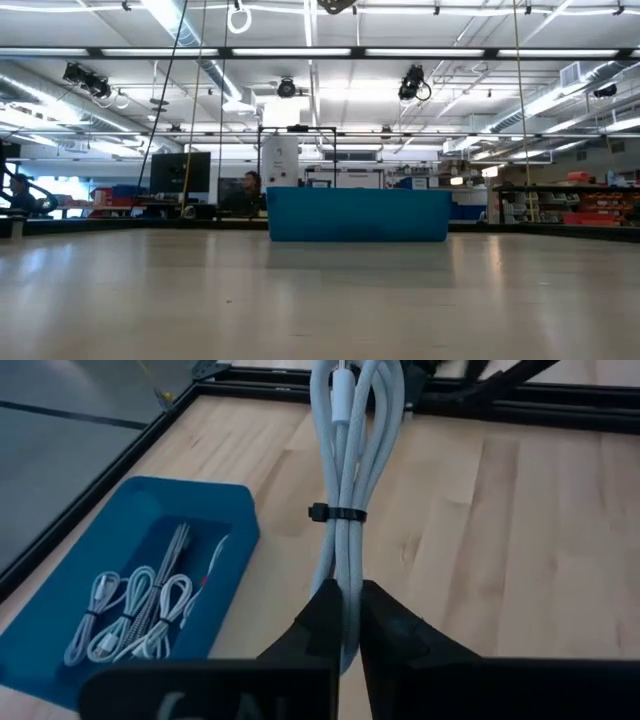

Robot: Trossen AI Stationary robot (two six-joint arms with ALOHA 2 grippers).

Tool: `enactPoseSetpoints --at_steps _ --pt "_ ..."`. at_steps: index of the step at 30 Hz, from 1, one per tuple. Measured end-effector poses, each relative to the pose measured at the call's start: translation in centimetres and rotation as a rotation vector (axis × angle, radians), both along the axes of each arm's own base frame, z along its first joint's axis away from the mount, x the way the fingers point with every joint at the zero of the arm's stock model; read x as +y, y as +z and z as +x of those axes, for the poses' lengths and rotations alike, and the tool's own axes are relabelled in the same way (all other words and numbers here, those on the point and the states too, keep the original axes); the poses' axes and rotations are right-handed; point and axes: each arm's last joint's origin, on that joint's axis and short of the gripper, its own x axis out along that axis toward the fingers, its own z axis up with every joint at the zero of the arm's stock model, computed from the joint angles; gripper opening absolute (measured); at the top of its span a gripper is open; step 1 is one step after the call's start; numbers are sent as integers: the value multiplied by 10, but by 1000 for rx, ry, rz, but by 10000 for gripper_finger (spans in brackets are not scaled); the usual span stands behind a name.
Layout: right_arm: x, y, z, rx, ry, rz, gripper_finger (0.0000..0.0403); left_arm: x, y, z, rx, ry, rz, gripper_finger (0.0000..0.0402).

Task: Pick and place USB-C Cables
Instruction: Put the white charger cable into the blue bin

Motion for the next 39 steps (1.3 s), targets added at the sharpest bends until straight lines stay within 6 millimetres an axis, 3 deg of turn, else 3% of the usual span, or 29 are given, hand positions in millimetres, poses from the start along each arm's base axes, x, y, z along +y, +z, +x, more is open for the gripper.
enactPoseSetpoints --at_steps 6,15,25,39 --pt "-5 -7 15 6 8 -32 206 -4 1 -1 -11 -9 -6 20" --pt "-4 11 27 -182 68 94 206 -4 1 -1 0 -24 15 20" --pt "-2 -3 28 -62 74 119 206 -4 0 -1 8 -32 24 20" --pt "-28 -7 35 -3 58 85 206 -4 0 -1 -1 -22 17 20"
